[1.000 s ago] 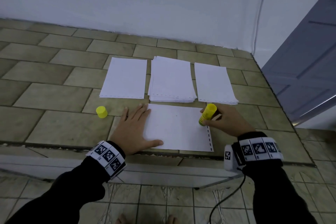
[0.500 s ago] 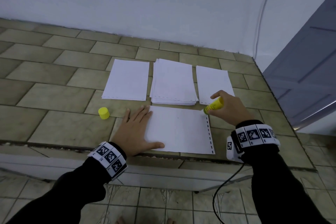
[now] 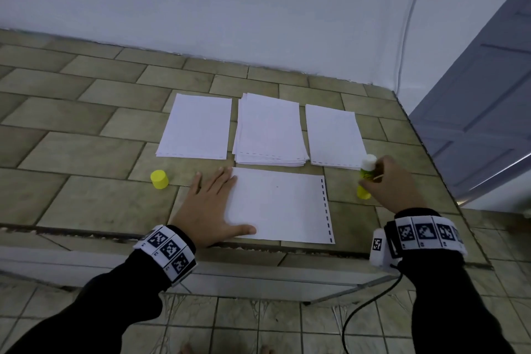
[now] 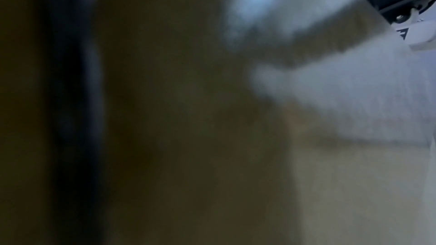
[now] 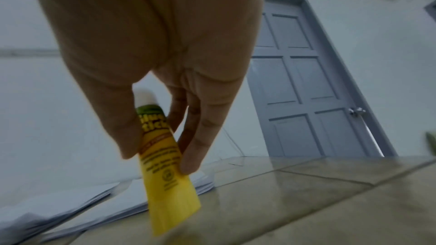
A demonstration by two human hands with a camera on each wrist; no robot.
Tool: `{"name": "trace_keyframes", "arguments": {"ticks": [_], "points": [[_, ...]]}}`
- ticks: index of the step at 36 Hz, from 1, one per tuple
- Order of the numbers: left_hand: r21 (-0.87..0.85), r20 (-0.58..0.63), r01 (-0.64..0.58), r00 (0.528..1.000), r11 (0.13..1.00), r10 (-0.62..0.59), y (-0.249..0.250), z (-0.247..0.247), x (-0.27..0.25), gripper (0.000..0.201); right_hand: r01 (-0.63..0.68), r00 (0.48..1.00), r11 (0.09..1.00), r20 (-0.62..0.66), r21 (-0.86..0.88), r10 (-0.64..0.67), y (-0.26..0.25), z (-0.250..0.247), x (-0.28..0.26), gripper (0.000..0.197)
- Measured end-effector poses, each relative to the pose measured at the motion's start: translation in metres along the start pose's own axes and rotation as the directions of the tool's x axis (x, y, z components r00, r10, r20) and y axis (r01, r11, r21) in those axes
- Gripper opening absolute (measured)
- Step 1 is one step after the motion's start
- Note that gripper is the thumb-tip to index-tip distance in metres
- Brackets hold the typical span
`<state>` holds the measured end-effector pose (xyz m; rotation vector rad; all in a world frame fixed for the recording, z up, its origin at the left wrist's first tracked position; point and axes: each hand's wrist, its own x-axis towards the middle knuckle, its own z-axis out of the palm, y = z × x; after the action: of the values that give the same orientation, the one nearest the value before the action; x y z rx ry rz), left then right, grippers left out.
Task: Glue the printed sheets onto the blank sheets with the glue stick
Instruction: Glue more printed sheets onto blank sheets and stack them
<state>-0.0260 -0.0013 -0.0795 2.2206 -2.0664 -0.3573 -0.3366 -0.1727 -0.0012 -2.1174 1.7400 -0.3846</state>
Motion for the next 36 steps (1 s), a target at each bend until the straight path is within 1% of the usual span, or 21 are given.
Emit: {"name": "trace_keyframes", "arguments": {"ticks": [2, 4, 7, 10, 13, 14, 15, 17, 18, 20, 22, 23, 25, 27, 28, 30, 32, 34, 36], "points": [[0.004, -0.004, 0.000, 1.000, 1.000, 0.000, 0.000, 0.001, 0.000, 0.139, -0.077, 0.996, 0.994, -0.034, 0.078, 0.080, 0.004, -0.002, 0.003, 0.034], [0.013, -0.004, 0.004, 1.000, 1.000, -0.004, 0.000, 0.002, 0.001, 0.137, -0.138, 0.989, 0.984, -0.037, 0.113, 0.143, 0.007, -0.002, 0.006, 0.040], [0.005, -0.008, 0.004, 1.000, 1.000, -0.004, 0.000, 0.001, 0.002, 0.135, -0.176, 0.982, 0.975, -0.043, 0.138, 0.183, 0.012, 0.001, 0.010, 0.044], [0.008, -0.010, -0.004, 1.000, 1.000, 0.004, 0.001, 0.000, 0.001, 0.133, -0.195, 0.978, 0.967, -0.044, 0.166, 0.205, 0.013, 0.002, 0.011, 0.042], [-0.002, -0.016, -0.008, 1.000, 1.000, 0.008, 0.001, -0.001, 0.000, 0.132, -0.245, 0.965, 0.954, -0.050, 0.174, 0.257, 0.012, 0.003, 0.006, 0.028], [0.000, -0.015, -0.009, 1.000, 1.000, 0.009, 0.002, 0.000, 0.000, 0.131, -0.263, 0.961, 0.953, -0.043, 0.153, 0.272, 0.012, 0.004, 0.004, 0.034], [0.000, -0.013, -0.009, 1.000, 1.000, 0.009, 0.002, 0.000, 0.000, 0.131, -0.278, 0.960, 0.955, -0.010, 0.108, 0.281, 0.010, 0.005, -0.001, 0.041], [-0.007, -0.012, -0.008, 1.000, 1.000, 0.008, 0.002, 0.000, 0.000, 0.130, -0.297, 0.946, 0.954, 0.122, -0.043, 0.300, 0.002, 0.009, -0.011, 0.041], [-0.012, -0.018, -0.008, 1.000, 1.000, 0.008, 0.001, 0.000, 0.001, 0.129, -0.290, 0.931, 0.950, 0.195, -0.114, 0.308, -0.003, 0.013, -0.015, 0.040], [-0.029, -0.038, -0.011, 0.999, 1.000, 0.010, 0.000, 0.001, 0.000, 0.127, -0.229, 0.922, 0.961, 0.283, -0.156, 0.265, -0.014, 0.021, -0.018, 0.040], [-0.045, -0.055, -0.013, 0.998, 0.999, 0.010, -0.001, 0.001, 0.000, 0.125, -0.118, 0.937, 0.984, 0.313, -0.135, 0.155, -0.031, 0.027, -0.017, 0.043], [-0.046, -0.059, -0.011, 0.998, 0.999, 0.009, -0.001, 0.001, 0.000, 0.125, -0.062, 0.947, 0.992, 0.306, -0.113, 0.094, -0.039, 0.030, -0.015, 0.040], [-0.049, -0.058, -0.009, 0.998, 0.999, 0.006, -0.001, 0.002, 0.000, 0.124, 0.018, 0.973, 0.998, 0.233, -0.059, -0.004, -0.054, 0.034, -0.007, 0.026], [-0.041, -0.049, -0.006, 0.999, 0.999, 0.004, 0.000, 0.003, 0.001, 0.123, 0.045, 0.994, 0.999, 0.097, -0.022, -0.042, -0.062, 0.038, 0.008, 0.011], [-0.039, -0.045, -0.006, 0.999, 0.999, 0.004, 0.000, 0.003, 0.001, 0.123, 0.047, 0.998, 0.999, 0.041, -0.020, -0.046, -0.064, 0.040, 0.017, 0.008], [-0.049, -0.042, -0.008, 0.999, 0.999, 0.006, 0.000, 0.003, 0.002, 0.125, 0.019, 1.000, 0.998, 0.006, -0.062, -0.019, -0.066, 0.047, 0.033, 0.022], [-0.057, -0.040, -0.012, 0.999, 0.998, 0.009, 0.000, 0.002, 0.001, 0.127, -0.046, 0.999, 0.991, 0.022, -0.124, 0.049, -0.069, 0.053, 0.047, 0.037], [-0.049, -0.039, -0.017, 0.999, 0.999, 0.015, 0.000, 0.001, 0.000, 0.130, -0.113, 0.991, 0.981, 0.054, -0.160, 0.123, -0.069, 0.060, 0.058, 0.046], [-0.040, -0.042, -0.019, 0.999, 0.999, 0.017, 0.001, -0.001, 0.000, 0.132, -0.162, 0.979, 0.972, 0.095, -0.170, 0.180, -0.068, 0.066, 0.065, 0.050]]}}
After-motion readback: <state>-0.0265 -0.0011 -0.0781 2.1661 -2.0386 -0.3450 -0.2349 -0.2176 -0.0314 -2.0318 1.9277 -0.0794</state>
